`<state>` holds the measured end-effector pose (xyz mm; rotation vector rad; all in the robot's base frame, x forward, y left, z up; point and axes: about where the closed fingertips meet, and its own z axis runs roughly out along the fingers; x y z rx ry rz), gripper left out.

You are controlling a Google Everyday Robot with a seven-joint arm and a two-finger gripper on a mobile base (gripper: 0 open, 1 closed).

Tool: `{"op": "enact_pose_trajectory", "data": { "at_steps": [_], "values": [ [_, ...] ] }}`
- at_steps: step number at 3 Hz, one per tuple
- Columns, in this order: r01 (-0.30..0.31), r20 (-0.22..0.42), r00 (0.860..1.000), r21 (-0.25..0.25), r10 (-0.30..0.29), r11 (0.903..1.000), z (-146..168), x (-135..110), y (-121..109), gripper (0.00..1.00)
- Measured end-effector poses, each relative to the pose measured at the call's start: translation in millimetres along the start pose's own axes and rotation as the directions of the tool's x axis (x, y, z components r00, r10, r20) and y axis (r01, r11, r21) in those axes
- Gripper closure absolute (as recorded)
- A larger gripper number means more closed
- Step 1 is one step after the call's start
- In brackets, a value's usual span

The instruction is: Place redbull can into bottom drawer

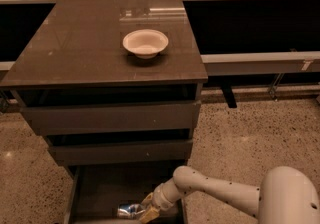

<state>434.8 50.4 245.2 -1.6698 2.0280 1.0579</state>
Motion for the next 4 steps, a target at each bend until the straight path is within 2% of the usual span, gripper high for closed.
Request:
{"op": "enact_pose_trajectory", "data": {
  "at_steps": [1,2,3,4],
  "values": [
    [0.02,0.009,1.0,-0.047,-0.02,0.9987,47.6,8.7,4.4,1.0],
    [0.04,0.013,0.999,-0.021,-0.039,0.999,64.4,7.4,-8.2,1.0],
    [0.065,-0.007,0.998,0.028,-0.065,0.9975,69.7,6.6,-30.1,1.0],
    [0.129,-0.003,0.992,0.094,-0.129,0.9873,67.8,12.7,-54.6,1.0]
  ]
}}
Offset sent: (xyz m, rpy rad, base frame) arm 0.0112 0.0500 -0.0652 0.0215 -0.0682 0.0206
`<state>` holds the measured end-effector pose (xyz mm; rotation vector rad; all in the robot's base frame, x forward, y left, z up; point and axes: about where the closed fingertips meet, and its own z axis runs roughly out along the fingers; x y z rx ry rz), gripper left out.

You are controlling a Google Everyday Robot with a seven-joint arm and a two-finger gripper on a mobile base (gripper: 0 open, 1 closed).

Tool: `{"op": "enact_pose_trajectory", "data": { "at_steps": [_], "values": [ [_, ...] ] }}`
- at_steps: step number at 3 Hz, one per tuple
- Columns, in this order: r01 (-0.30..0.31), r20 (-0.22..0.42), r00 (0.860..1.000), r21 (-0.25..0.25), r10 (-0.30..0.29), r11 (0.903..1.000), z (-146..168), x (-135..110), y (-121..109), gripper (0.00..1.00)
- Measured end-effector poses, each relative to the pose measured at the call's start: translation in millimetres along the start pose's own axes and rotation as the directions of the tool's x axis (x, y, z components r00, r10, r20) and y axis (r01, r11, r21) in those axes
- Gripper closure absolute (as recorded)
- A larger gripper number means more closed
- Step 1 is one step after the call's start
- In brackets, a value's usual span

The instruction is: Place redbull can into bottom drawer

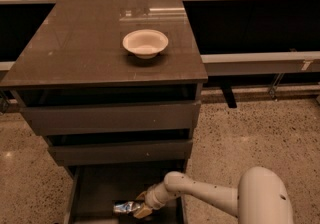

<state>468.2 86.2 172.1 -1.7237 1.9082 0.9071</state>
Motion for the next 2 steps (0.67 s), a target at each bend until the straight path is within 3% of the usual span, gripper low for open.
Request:
{"op": "enact_pose_trajectory", "data": {
  "at_steps": [1,2],
  "values": [
    [0.053,-0.001,0.999,0.051,-0.053,0.9973,-0.5,5.3,-11.1,1.0],
    [0.046,0.001,0.999,0.034,-0.046,0.9984,-2.4,9.9,-26.7,0.73]
  ]
}}
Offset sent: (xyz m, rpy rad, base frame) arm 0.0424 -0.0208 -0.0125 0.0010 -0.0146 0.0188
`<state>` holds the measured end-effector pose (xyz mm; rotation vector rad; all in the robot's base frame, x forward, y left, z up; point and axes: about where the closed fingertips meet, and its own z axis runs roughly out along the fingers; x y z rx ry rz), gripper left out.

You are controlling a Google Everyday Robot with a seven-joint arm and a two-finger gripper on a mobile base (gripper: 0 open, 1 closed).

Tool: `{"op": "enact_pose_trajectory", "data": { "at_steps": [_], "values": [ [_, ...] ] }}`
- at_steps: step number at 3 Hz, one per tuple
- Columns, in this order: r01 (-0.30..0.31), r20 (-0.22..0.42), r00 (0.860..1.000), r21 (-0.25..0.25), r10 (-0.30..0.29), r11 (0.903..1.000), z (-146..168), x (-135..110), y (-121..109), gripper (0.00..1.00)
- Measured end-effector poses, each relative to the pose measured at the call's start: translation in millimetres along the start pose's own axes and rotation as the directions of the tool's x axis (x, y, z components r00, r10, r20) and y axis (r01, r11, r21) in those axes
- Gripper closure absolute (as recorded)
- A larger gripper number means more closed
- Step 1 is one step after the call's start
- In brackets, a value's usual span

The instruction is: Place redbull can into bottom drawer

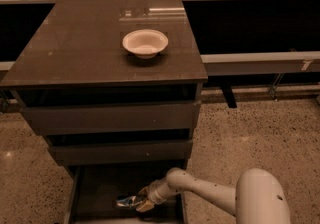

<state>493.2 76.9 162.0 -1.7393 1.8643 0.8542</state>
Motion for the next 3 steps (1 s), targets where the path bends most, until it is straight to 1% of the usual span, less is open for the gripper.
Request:
{"op": "enact_pose_trajectory", "data": {
  "at_steps": [3],
  "values": [
    [0.002,0.003,1.0,-0.009,-0.002,1.0,6.3,-1.0,6.5,0.04]
  ]
}}
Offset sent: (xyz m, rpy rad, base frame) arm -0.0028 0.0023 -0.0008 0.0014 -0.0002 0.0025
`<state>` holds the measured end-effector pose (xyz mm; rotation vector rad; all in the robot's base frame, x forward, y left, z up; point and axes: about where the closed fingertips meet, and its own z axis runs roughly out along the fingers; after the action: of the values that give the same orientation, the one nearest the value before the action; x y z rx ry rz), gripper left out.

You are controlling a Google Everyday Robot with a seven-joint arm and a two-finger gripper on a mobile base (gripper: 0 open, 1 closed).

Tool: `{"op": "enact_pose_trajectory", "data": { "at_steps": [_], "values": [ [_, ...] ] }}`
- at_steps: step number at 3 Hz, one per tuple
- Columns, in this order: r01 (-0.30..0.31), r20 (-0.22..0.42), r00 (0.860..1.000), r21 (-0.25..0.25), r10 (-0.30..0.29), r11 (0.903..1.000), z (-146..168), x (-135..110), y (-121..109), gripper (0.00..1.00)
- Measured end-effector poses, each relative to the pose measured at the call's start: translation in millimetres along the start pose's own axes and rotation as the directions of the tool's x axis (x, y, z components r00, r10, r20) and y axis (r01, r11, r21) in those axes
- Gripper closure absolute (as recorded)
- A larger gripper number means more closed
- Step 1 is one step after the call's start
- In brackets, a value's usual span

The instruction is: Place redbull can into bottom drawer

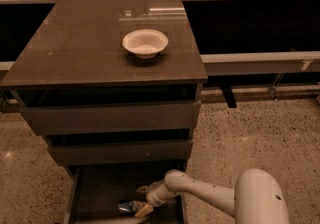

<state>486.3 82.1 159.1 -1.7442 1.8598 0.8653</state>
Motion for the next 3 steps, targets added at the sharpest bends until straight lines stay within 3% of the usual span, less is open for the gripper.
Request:
{"op": "enact_pose_trajectory", "data": {
  "at_steps": [1,2,3],
  "values": [
    [0.005,0.035,0.999,-0.008,-0.005,1.0,-0.7,-6.2,-1.6,0.0],
    [0.033,0.072,0.997,0.063,-0.037,0.9975,-33.0,-29.3,-9.7,0.0],
    [0.064,0.089,0.993,0.097,-0.073,0.9932,-64.2,-53.5,18.5,0.0]
  ]
}}
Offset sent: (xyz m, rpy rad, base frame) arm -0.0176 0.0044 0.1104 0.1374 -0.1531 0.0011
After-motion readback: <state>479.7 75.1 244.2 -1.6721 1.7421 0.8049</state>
